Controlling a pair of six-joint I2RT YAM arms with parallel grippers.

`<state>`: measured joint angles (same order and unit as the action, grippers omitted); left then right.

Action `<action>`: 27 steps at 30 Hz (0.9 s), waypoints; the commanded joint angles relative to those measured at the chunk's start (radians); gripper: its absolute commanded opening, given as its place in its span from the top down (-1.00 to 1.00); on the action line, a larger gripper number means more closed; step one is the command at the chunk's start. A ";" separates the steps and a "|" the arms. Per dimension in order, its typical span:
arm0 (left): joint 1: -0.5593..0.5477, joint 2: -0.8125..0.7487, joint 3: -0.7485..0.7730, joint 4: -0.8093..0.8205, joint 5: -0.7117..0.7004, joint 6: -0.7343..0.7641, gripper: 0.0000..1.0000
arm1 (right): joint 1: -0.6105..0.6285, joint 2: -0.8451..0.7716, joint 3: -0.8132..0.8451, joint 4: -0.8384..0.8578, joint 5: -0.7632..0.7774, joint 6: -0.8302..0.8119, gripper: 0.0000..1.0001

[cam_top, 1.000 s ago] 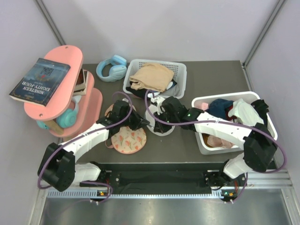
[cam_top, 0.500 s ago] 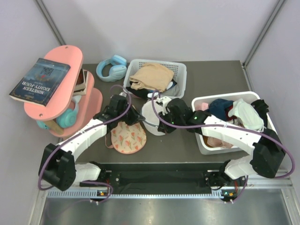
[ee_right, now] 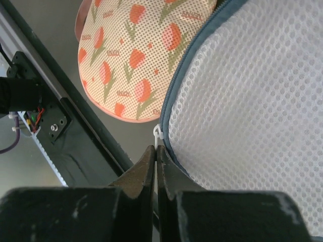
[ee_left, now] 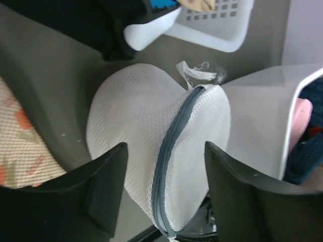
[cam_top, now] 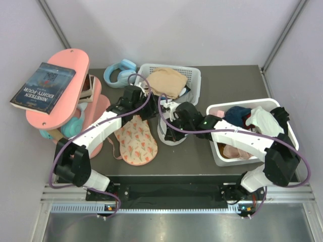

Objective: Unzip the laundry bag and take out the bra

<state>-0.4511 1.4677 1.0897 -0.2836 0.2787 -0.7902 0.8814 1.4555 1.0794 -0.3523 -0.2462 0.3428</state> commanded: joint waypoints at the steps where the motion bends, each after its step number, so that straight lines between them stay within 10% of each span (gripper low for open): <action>1: 0.005 -0.073 0.000 -0.174 -0.104 -0.006 -0.40 | 0.008 0.034 0.071 0.036 -0.054 0.002 1.00; 17: -0.044 -0.248 -0.291 0.035 -0.030 -0.279 -0.17 | 0.016 0.074 0.091 0.044 -0.085 -0.001 1.00; 21: -0.047 -0.221 -0.287 0.052 -0.039 -0.282 0.09 | 0.018 0.059 0.080 0.045 -0.080 0.001 1.00; 27: -0.047 -0.205 -0.268 0.057 -0.061 -0.277 1.00 | 0.021 0.051 0.076 0.033 -0.064 -0.004 1.00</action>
<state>-0.4953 1.2549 0.7891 -0.2859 0.2424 -1.0695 0.8864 1.5333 1.1221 -0.3374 -0.3107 0.3431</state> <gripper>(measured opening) 0.064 0.007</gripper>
